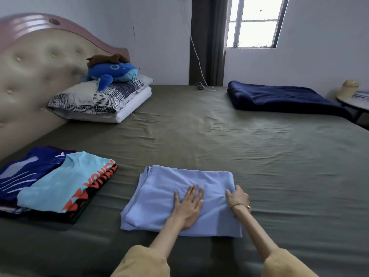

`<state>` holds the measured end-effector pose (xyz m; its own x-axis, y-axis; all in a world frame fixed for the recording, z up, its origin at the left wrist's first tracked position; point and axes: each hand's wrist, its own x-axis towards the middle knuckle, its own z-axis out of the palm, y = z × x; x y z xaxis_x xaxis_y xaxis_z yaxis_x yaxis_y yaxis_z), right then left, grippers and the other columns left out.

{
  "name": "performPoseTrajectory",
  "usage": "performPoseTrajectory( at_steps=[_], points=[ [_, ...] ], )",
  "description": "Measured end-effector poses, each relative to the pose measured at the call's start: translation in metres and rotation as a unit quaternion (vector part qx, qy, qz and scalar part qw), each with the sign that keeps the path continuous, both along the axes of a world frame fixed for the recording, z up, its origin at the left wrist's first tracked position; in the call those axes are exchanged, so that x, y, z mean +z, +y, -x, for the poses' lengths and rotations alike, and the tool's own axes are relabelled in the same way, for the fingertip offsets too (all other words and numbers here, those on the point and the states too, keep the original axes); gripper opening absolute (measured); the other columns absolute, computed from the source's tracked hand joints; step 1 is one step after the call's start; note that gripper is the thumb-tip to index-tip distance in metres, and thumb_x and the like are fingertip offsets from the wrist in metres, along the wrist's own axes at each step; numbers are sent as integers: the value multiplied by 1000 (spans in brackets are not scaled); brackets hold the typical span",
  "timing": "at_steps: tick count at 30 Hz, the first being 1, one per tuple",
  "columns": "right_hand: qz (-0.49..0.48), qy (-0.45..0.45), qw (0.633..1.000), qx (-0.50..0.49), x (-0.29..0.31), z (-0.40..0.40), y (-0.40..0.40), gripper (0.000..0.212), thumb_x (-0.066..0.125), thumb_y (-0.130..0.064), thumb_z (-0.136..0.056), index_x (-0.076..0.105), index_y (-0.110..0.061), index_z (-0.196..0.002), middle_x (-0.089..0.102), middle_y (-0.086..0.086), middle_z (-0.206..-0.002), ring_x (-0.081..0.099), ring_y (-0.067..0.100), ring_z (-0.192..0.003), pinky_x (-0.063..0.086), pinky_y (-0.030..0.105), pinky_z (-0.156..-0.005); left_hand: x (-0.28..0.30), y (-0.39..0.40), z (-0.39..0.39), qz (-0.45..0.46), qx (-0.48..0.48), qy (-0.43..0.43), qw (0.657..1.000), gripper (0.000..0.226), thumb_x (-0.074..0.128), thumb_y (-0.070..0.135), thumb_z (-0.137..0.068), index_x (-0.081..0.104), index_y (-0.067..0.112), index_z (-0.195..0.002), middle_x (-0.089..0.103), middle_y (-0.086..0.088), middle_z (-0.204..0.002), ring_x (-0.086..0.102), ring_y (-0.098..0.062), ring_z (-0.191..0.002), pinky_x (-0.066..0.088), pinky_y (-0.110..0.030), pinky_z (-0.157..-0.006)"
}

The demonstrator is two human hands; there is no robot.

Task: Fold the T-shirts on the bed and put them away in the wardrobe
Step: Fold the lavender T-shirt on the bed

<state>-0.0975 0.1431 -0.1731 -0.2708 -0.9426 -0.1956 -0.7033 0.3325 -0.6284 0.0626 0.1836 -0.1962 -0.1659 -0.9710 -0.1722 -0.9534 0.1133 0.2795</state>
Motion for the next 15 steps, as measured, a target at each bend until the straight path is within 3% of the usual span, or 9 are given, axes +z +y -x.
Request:
performPoseTrajectory(
  at_steps=[2, 3, 5, 7, 8, 10, 12, 15],
  points=[
    [4, 1, 1000, -11, -2, 22, 1, 18, 50, -24, -93, 53, -6, -93, 59, 25, -117, 55, 39, -110, 44, 35, -80, -5, 2, 19, 6, -37, -21, 999, 117, -46, 70, -44, -17, 25, -148, -23, 5, -155, -19, -11, -144, -16, -58, -109],
    [6, 0, 1000, -21, -2, 37, 3, 16, 51, -24, -92, 51, -9, -86, 59, 25, -116, 55, 39, -109, 43, 35, -79, -6, 2, 32, 6, -54, -27, 998, 126, -49, 69, -34, -19, 24, -148, -25, 4, -155, -20, -12, -143, -17, -58, -108],
    [15, -9, 999, -37, -3, 62, 6, 16, 52, -22, -91, 50, -10, -81, 61, 25, -114, 56, 39, -107, 42, 35, -78, -4, 3, 56, -8, -70, -21, 997, 111, -43, 67, -49, -18, 23, -148, -25, 2, -155, -22, -12, -143, -17, -59, -107],
    [24, -31, 998, -42, -2, 79, 6, 19, 53, -20, -91, 48, -9, -76, 62, 25, -111, 55, 39, -106, 38, 35, -75, 1, 3, 76, -36, -68, -14, 997, 67, -14, 53, -90, -15, 22, -149, -22, 0, -157, -21, -12, -143, -16, -59, -109],
    [27, -46, 998, -40, -1, 88, 8, 22, 53, -19, -91, 46, -9, -73, 62, 25, -110, 55, 39, -105, 35, 35, -73, 4, 2, 85, -49, -57, 4, 997, 55, 1, 42, -101, -11, 21, -150, -19, 0, -157, -19, -12, -144, -15, -58, -110],
    [28, -87, 995, -27, 5, 91, 6, 18, 52, -19, -93, 52, -5, -81, 62, 24, -112, 54, 38, -108, 35, 35, -76, 3, -2, 86, -44, -24, 51, 997, 51, 16, 34, -104, 5, 21, -152, -7, 0, -160, -9, -13, -146, -9, -53, -114],
    [35, -121, 992, -15, 13, 87, 3, 21, 52, -21, -94, 56, -1, -98, 60, 23, -117, 52, 37, -112, 35, 34, -79, 4, -7, 78, 4, 3, 94, 996, 49, 25, 34, -100, 35, 18, -145, 21, -4, -155, 14, -20, -144, 9, -42, -117],
    [37, -156, 987, 23, 28, 66, -5, 16, 51, -22, -94, 54, -7, -98, 58, 23, -120, 52, 35, -114, 34, 31, -78, 10, -10, 58, 86, 54, 180, 978, 35, 37, 16, -97, 58, 14, -124, 52, -8, -123, 42, -22, -119, 31, -27, -100]
  ],
)
